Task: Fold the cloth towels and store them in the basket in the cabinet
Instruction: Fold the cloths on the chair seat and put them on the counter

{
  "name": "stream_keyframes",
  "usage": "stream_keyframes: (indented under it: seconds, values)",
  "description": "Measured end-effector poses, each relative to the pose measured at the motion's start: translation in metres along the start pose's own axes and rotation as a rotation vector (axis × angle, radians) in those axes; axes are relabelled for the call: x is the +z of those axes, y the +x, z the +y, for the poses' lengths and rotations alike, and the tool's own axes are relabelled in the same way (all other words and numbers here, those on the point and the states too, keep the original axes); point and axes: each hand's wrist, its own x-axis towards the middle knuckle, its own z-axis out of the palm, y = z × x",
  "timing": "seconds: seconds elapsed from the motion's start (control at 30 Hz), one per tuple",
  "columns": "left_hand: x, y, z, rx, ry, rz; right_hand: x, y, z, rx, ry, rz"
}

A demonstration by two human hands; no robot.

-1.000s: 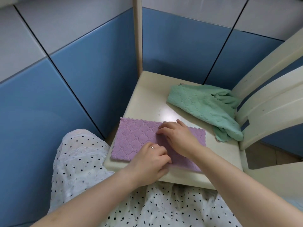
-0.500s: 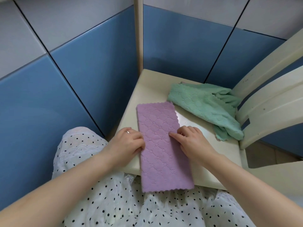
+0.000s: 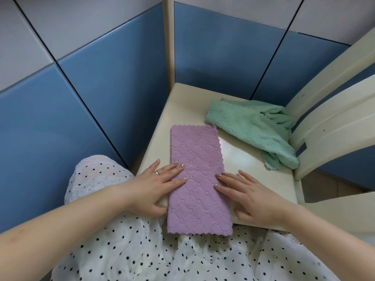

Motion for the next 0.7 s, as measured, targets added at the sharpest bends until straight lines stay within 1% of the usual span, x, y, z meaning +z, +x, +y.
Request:
stream_keyframes:
  seconds: [0.07,0.17,0.23,0.3,0.4,0.47,0.53,0.63,0.7]
  values:
    - [0.006,0.001,0.005,-0.019,0.018,0.018,0.010,-0.009,-0.005,-0.005,-0.001,0.018]
    - [0.014,0.000,0.011,-0.067,0.057,0.031,0.025,-0.015,-0.012,0.013,-0.026,0.096]
    - [0.020,-0.001,0.012,-0.059,0.076,0.138,0.033,-0.013,-0.019,0.037,-0.038,0.174]
    - [0.023,-0.002,0.015,-0.047,0.084,0.212,0.038,-0.010,-0.028,0.062,-0.007,0.286]
    - [0.026,-0.003,0.014,-0.002,0.014,0.312,0.041,-0.008,-0.034,0.097,0.075,0.449]
    - [0.027,-0.004,0.012,0.012,-0.083,0.386,0.039,-0.005,-0.034,0.114,0.186,0.526]
    - [0.025,-0.004,0.010,0.001,-0.248,0.478,0.032,-0.001,-0.035,0.157,0.340,0.569]
    - [0.016,-0.003,0.013,-0.100,-0.594,0.551,0.014,0.006,-0.041,0.320,0.617,0.555]
    - [0.010,0.000,0.016,-0.195,-0.726,0.553,0.007,0.012,-0.041,0.409,0.761,0.521]
